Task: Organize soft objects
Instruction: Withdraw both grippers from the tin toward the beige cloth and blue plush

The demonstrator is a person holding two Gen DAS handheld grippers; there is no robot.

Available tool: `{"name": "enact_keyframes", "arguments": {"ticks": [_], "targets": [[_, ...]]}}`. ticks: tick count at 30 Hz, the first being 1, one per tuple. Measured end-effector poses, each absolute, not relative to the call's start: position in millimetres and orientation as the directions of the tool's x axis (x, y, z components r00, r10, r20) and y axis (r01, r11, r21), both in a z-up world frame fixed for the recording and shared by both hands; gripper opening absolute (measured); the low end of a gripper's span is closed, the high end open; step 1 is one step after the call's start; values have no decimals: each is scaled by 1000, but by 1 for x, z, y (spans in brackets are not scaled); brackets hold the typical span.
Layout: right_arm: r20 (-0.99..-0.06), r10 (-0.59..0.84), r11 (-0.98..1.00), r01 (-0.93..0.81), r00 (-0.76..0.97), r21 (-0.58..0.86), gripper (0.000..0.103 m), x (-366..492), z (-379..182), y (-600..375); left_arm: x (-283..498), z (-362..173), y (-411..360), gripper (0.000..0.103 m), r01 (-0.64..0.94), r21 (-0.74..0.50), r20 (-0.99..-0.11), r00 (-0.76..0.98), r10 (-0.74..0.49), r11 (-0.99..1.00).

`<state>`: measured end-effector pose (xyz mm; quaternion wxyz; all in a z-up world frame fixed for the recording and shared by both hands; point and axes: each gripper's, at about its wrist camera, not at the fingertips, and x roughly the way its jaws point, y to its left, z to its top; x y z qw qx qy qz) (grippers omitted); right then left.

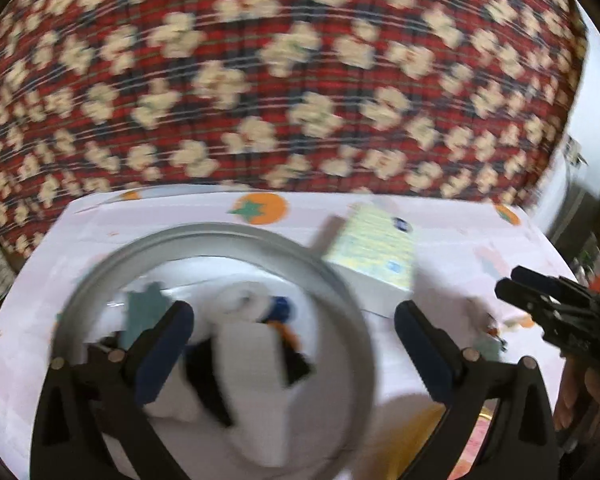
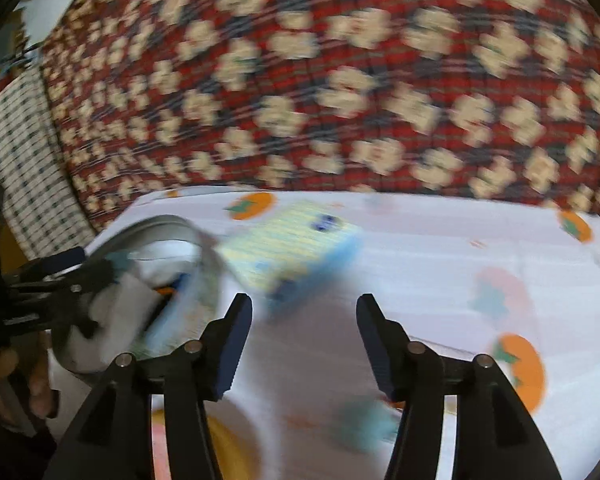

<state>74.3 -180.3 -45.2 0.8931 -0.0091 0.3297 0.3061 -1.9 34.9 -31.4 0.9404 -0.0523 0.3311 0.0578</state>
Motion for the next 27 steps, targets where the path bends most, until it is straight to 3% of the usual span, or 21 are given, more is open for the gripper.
{"name": "enact_keyframes", "arguments": {"ticks": [11, 27], "targets": [[-707, 357, 915, -381, 610, 134, 58, 107, -89, -274, 17, -34, -41, 102, 26, -33, -664, 746, -41, 999], [-781, 367, 867, -490, 506, 90, 58, 128, -119, -254, 32, -44, -68, 102, 66, -5, -707, 705, -50, 998]]}}
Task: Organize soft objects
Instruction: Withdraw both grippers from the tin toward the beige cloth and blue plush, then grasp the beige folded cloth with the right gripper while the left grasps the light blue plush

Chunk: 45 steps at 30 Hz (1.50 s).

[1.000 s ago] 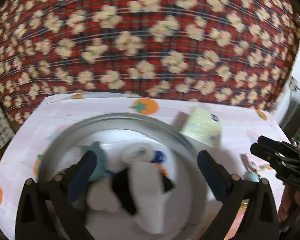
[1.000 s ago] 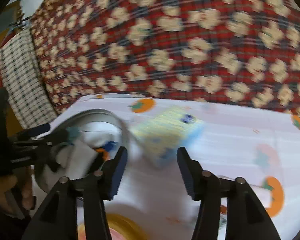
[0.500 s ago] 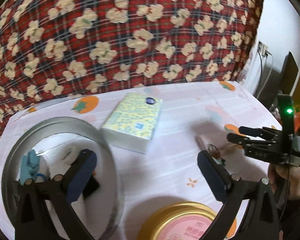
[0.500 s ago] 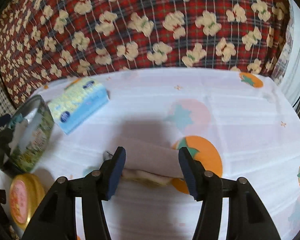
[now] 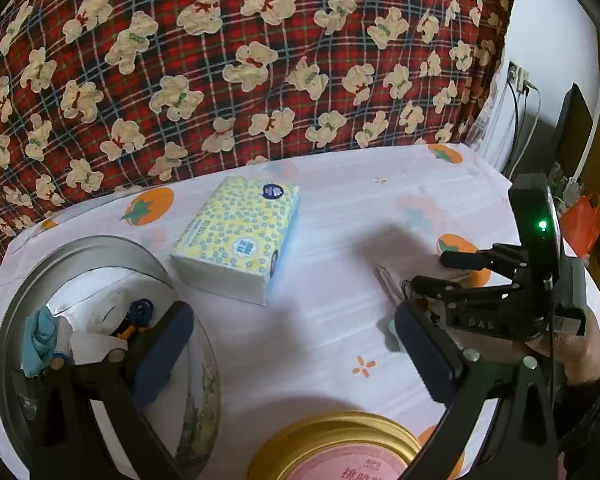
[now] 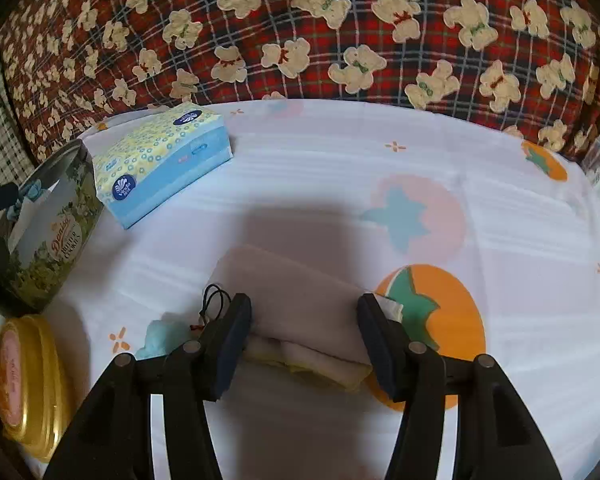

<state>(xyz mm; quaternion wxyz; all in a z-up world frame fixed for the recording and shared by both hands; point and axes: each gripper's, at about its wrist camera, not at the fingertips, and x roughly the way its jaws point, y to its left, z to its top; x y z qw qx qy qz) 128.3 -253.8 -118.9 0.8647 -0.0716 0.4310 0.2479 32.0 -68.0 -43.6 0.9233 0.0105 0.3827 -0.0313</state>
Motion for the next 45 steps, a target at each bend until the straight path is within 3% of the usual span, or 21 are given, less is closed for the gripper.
{"name": "enact_keyframes", "arguments": {"ticks": [3, 5, 7, 10, 16, 26, 27, 28, 29, 31, 35, 45], "targets": [[-773, 372, 862, -501, 514, 81, 51, 128, -119, -254, 35, -46, -70, 102, 65, -5, -713, 699, -50, 998], [-765, 385, 857, -507, 517, 89, 26, 127, -119, -256, 36, -46, -73, 102, 71, 2, -715, 697, -48, 997], [-755, 411, 846, -522, 511, 107, 16, 126, -118, -258, 37, -47, -78, 102, 77, 10, -718, 694, -47, 997], [-732, 457, 834, -529, 505, 156, 10, 125, -119, -263, 40, -47, -87, 102, 91, 19, -722, 690, -49, 996], [-677, 497, 837, -506, 542, 210, 7, 126, -110, -282, 48, -52, -108, 102, 115, 55, -740, 671, -36, 992], [-662, 437, 892, -390, 609, 229, 8, 140, -106, -319, 56, -53, -143, 102, 166, 91, -754, 656, -41, 982], [-667, 449, 886, -394, 594, 245, 9, 142, -108, -318, 56, -54, -146, 102, 172, 93, -757, 652, -42, 981], [-678, 456, 882, -395, 577, 258, 22, 144, -110, -317, 57, -55, -147, 102, 177, 89, -763, 645, -47, 980], [-688, 452, 884, -390, 567, 260, 47, 146, -112, -315, 58, -55, -147, 102, 176, 85, -766, 641, -49, 981], [-694, 460, 878, -400, 554, 263, 74, 144, -115, -311, 58, -56, -146, 102, 167, 85, -768, 639, -42, 982], [-668, 493, 854, -456, 557, 249, 76, 137, -110, -300, 58, -58, -140, 102, 151, 73, -774, 632, -40, 986], [-745, 402, 883, -441, 533, 161, 78, 147, -121, -285, 62, -60, -146, 102, 171, 56, -791, 609, -61, 984]]}}
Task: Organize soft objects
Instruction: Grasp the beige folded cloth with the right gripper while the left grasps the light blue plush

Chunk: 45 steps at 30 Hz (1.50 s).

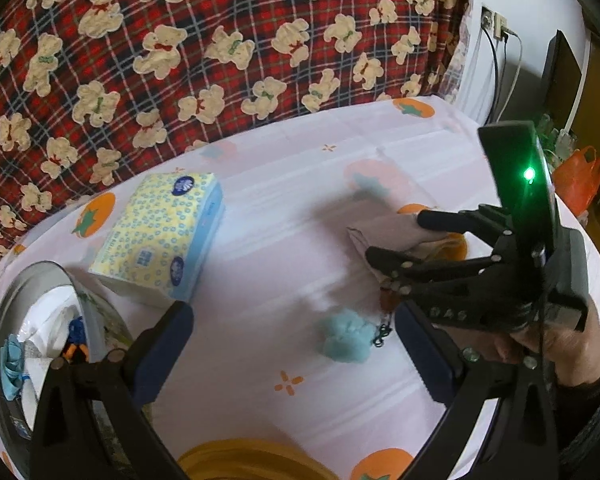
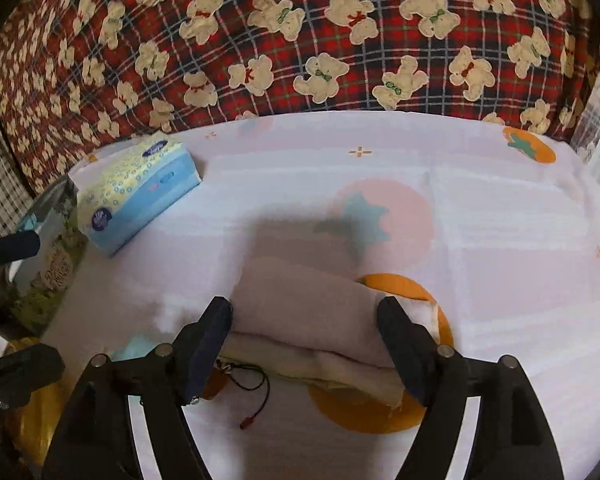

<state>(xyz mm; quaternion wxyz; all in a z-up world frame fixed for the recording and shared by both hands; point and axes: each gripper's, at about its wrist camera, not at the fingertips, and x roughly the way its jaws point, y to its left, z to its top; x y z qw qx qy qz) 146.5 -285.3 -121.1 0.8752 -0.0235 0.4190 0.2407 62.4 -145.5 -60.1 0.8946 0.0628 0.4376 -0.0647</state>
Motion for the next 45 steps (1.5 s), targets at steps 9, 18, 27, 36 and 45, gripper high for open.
{"name": "enact_keyframes", "arguments": {"ticks": [9, 18, 27, 36, 45], "targets": [[-725, 401, 881, -453, 560, 137, 17, 138, -117, -291, 69, -64, -161, 102, 213, 14, -826, 553, -109, 977], [-653, 364, 927, -325, 664, 186, 17, 140, -100, -332, 85, -76, -185, 99, 256, 23, -884, 457, -100, 966], [-626, 374, 926, -314, 684, 210, 17, 137, -94, -338, 89, -99, -205, 93, 313, 17, -938, 333, -93, 950], [-616, 390, 919, -334, 685, 210, 18, 132, -93, -335, 89, -112, -201, 55, 297, 18, -951, 298, -75, 955], [-612, 395, 917, -338, 686, 213, 18, 131, -92, -335, 80, -101, -201, 33, 312, -2, -932, 343, -115, 950]]}}
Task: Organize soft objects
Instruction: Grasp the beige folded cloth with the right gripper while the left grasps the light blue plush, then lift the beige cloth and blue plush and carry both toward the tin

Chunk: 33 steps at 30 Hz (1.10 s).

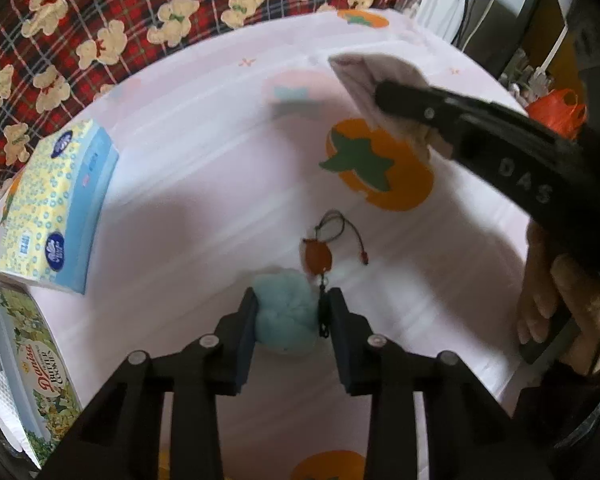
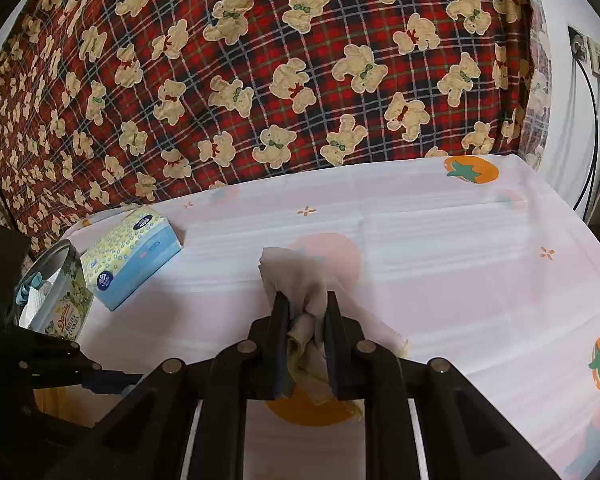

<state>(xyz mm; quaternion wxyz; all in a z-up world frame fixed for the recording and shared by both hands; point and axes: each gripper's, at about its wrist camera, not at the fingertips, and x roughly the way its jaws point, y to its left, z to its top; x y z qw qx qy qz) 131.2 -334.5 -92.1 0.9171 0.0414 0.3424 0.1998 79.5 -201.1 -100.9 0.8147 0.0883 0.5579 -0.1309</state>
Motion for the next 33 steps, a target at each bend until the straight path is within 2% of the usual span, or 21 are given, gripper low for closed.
{"name": "enact_keyframes", "arguments": {"ticks": [7, 18, 27, 33], "targets": [[-605, 401, 914, -345, 688, 214, 18, 131, -91, -335, 71, -81, -189, 33, 301, -37, -884, 434, -172, 953], [-554, 432, 901, -371, 712, 225, 18, 126, -84, -332, 63, -48, -156, 33, 243, 16, -746, 649, -150, 970], [-502, 438, 898, -395, 746, 196, 18, 118, -79, -324, 57, -29, -124, 33, 194, 26, -644, 754, -132, 981], [-449, 434, 901, -394, 781, 183, 18, 112, -74, -320, 59, -29, -117, 33, 194, 24, -613, 778, -139, 981]]}}
